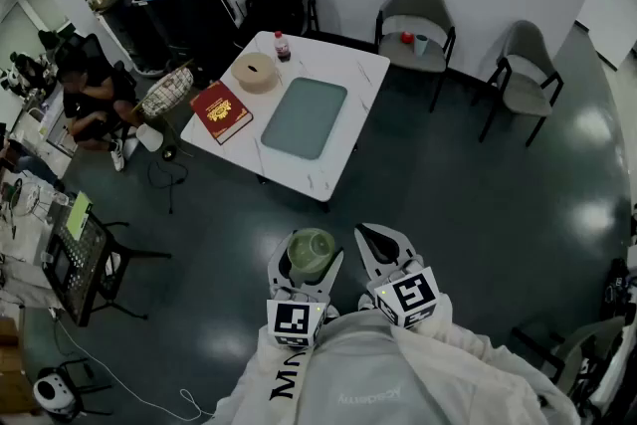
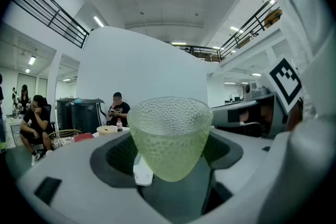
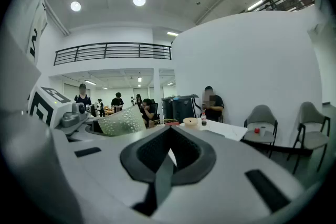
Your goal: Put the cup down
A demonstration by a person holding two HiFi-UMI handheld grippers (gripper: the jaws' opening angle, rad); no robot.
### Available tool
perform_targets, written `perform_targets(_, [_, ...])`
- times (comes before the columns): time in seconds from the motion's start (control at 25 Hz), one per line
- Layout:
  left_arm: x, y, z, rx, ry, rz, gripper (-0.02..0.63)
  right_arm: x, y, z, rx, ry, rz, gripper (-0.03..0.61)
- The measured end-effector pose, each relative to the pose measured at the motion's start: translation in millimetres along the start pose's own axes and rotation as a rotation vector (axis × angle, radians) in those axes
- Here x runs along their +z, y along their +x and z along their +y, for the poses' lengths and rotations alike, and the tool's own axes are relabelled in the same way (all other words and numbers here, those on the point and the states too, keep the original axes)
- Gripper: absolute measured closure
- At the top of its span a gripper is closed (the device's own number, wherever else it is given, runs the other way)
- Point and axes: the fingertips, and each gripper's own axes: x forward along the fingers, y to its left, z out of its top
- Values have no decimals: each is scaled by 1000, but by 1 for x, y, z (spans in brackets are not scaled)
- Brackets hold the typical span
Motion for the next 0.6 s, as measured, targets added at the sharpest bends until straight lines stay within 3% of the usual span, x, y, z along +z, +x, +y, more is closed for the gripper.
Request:
perform_targets(0.32, [15,12,-5,20,26,-29,230,4,4,-10,27,6,-25,574])
perform_targets(0.6, [3,16,-1,43,8,11,230,1,10,-17,42,14,-24,574])
